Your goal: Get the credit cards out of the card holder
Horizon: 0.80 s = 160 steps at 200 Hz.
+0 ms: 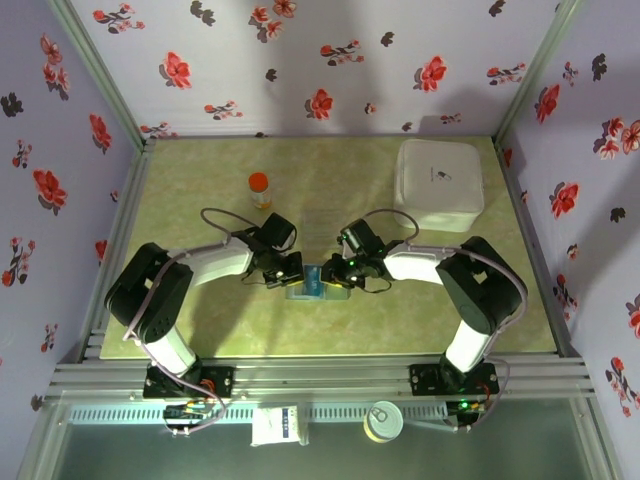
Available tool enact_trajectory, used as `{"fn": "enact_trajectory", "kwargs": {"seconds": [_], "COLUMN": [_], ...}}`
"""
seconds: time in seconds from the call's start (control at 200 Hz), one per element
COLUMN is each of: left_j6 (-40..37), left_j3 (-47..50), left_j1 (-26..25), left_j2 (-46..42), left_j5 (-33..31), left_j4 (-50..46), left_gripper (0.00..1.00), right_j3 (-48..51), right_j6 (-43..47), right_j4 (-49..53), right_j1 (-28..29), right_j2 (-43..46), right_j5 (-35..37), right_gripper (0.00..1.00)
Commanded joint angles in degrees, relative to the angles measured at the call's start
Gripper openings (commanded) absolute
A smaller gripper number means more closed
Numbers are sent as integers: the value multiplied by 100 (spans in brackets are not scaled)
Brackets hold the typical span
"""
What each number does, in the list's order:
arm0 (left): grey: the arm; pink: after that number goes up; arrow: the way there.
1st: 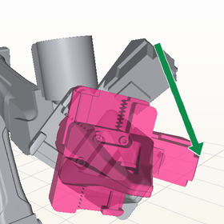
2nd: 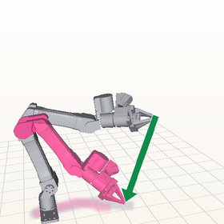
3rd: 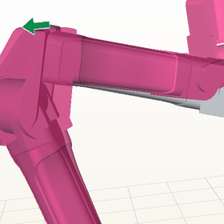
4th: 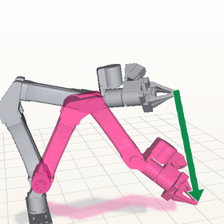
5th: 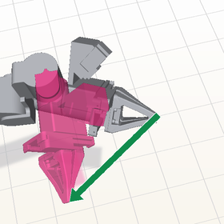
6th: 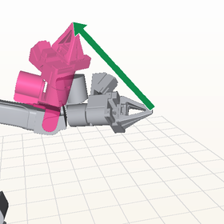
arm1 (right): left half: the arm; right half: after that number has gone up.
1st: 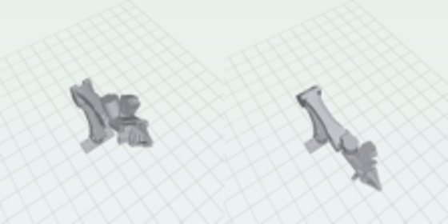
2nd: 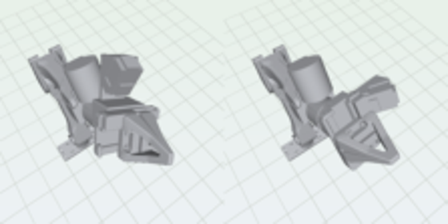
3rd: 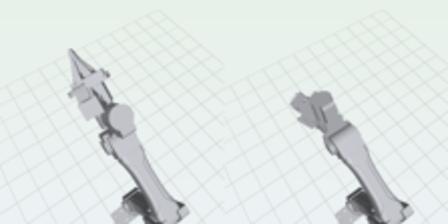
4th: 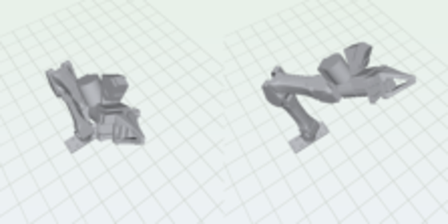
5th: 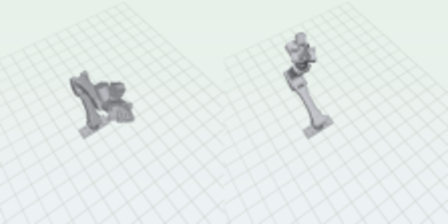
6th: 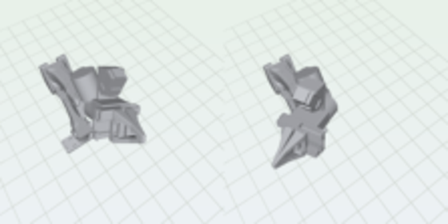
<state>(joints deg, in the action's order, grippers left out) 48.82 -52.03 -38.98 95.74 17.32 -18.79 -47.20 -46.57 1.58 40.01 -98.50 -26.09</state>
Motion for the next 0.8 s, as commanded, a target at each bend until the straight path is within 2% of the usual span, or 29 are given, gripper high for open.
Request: {"fn": "enact_trajectory", "kwargs": {"seconds": [0.0, 0.39, 0.795], "left_j6": [-155, -131, -112], "left_j3": [-14, 68, 120], "left_j1": [40, 40, 37], "left_j2": [112, 111, 58], "left_j5": [-89, -69, -45], "left_j4": [-253, -222, -219], "left_gripper": [1, 1, 0], "right_j3": [-29, 101, 246], "right_j6": [-10, -230, -283], "right_j4": [-253, -784, -921], "right_j1": [-19, -19, -41], "right_j2": [-162, -294, -166], "right_j5": [-205, -459, -419], "right_gripper": [26, 24, 11]}}
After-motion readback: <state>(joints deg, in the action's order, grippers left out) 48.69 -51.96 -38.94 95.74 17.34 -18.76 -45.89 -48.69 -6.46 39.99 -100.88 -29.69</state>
